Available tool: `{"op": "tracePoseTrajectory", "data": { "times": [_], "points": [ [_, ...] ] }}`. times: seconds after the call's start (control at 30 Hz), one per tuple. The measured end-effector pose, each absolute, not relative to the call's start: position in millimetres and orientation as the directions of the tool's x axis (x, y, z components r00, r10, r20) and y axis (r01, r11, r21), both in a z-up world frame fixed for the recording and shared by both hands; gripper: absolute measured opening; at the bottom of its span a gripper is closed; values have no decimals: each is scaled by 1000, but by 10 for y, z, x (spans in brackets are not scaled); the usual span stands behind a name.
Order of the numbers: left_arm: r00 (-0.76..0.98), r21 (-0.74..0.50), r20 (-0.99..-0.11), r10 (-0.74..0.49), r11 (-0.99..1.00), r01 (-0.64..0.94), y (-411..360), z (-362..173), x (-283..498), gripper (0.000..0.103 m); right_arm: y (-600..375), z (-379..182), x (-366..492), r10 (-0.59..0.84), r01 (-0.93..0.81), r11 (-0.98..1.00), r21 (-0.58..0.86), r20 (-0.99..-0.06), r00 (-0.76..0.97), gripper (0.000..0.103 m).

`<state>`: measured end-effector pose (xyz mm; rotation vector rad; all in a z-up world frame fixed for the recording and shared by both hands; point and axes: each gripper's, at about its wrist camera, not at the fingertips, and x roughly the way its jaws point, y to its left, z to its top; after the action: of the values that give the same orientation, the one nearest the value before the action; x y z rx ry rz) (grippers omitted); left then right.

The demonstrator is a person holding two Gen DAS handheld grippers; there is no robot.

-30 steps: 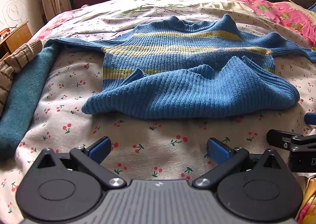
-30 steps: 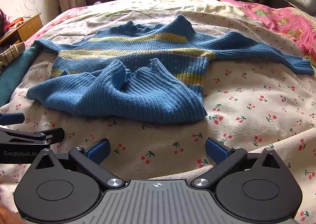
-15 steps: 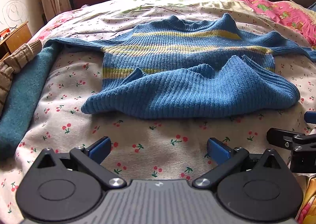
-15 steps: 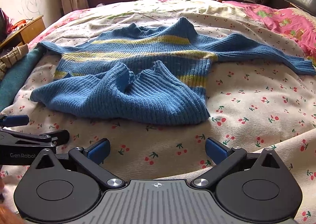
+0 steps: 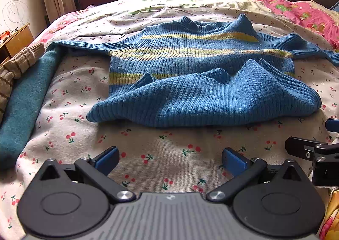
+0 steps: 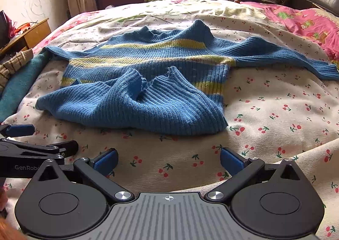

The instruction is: Fold small clothes

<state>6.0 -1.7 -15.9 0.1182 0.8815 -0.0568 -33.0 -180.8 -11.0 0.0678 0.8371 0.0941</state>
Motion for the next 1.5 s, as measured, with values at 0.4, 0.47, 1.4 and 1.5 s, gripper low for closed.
{"op": "tracePoseTrajectory", "data": {
  "times": [0.4, 0.47, 1.4, 1.5],
  "points": [
    [636, 81, -772, 0, 992, 98, -23, -158, 58, 103, -1804, -91, -338, 122, -63, 992, 108, -732, 670, 102],
    [636, 81, -771, 0, 992, 98, -23, -158, 58, 103, -1802, -94, -342, 126, -66, 992, 110, -730, 671, 102],
    [643, 73, -765, -9, 992, 102, -34, -133, 36, 103, -1814, -103, -331, 148, -73, 988, 133, -728, 669, 101],
    [648, 70, -761, -14, 992, 103, -35, -108, 28, 103, -1832, -84, -330, 156, -74, 987, 144, -722, 674, 100]
  ]
}}
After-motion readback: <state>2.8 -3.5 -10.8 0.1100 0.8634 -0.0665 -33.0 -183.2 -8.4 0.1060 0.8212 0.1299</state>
